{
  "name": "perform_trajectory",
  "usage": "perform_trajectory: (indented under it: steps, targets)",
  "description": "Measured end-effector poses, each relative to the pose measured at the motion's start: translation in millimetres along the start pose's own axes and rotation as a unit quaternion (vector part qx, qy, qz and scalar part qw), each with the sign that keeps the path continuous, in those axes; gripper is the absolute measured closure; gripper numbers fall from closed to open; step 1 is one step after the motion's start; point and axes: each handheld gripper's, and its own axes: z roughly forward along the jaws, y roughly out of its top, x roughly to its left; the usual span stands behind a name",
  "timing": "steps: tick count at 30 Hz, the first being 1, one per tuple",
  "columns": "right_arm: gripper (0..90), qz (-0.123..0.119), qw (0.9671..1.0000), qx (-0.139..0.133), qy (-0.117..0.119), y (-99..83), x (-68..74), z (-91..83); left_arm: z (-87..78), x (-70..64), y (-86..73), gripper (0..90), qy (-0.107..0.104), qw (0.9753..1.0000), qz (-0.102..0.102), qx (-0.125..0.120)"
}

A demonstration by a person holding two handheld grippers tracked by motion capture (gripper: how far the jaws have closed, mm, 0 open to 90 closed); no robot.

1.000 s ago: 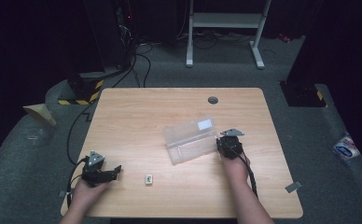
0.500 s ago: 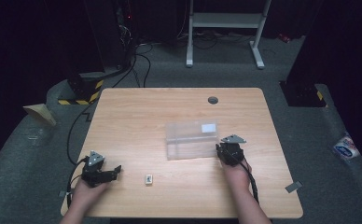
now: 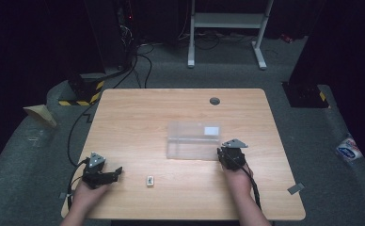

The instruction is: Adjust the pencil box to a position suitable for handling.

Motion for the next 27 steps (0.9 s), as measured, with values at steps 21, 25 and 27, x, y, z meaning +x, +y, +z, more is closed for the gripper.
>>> perform_trajectory:
  steps: [21,25,27]
  targets:
    - [76.6,-0.004,1.0000,-0.007,0.006,-11.4,8.9,-10.7,0.5,0.0,0.4,16.0,0.001,1.0000,0.000,0.000]
    - [76.6,-0.007,0.9999,-0.009,0.006,-12.2,9.3,-11.1,0.5,0.0,0.4,16.0,0.001,1.0000,0.000,0.000]
    - [76.5,-0.007,0.9999,-0.009,0.005,-12.4,9.5,-11.2,0.5,0.0,0.4,16.0,0.001,1.0000,0.000,0.000]
